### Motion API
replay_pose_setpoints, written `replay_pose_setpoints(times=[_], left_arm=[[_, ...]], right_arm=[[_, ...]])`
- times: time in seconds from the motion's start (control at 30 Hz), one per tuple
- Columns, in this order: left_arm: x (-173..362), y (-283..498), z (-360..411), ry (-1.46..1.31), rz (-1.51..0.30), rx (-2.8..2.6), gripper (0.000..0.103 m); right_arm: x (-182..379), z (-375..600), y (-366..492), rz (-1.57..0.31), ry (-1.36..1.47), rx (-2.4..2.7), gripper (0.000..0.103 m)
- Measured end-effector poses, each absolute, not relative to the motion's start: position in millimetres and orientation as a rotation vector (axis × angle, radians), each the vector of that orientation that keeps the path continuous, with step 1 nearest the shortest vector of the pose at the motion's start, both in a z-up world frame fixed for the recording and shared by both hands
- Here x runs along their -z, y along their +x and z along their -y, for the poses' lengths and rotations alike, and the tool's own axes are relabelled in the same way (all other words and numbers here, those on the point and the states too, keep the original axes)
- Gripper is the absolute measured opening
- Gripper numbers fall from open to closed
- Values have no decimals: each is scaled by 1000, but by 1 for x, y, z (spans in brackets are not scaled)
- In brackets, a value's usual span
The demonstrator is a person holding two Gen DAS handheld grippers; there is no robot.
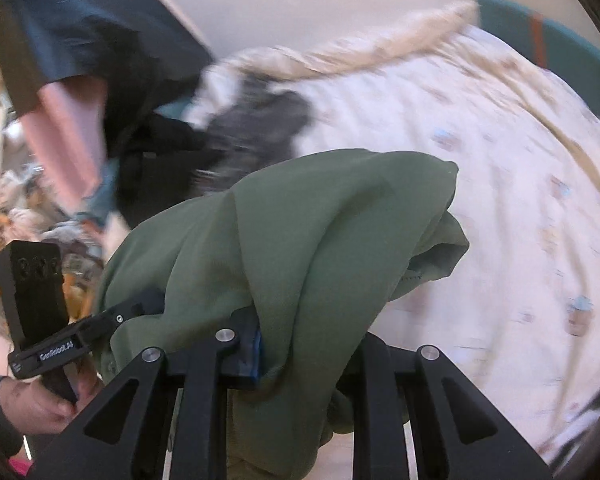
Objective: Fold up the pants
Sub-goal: 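Lift the folded pants bundle off the duvet with both grippers, then carry the pants bundle to the dark chair seat and lower it with both grippers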
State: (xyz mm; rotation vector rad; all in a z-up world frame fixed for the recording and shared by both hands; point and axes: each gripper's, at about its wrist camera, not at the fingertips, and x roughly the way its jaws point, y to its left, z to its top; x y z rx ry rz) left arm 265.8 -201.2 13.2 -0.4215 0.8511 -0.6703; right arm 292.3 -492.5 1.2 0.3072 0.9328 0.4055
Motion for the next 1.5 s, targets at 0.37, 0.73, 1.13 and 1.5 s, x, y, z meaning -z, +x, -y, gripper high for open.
replay_pose_setpoints(times=[0.37,0.73,1.13,1.5], left_arm=[[-74,195,-119,-352,-874,371,14],[-3,164,-374,-390,-914,71,14],[183,148,-485,-538,-1206,24,32],[114,90,-457,-311,-1042,-144,78]], right_arm=[[-46,166,260,-878,262,-760,21],[47,-128,270,-1029,236,-964,21],[214,-236,268,-1394,215,-862,50],[142,-184,253,-1265,173,-876,66]])
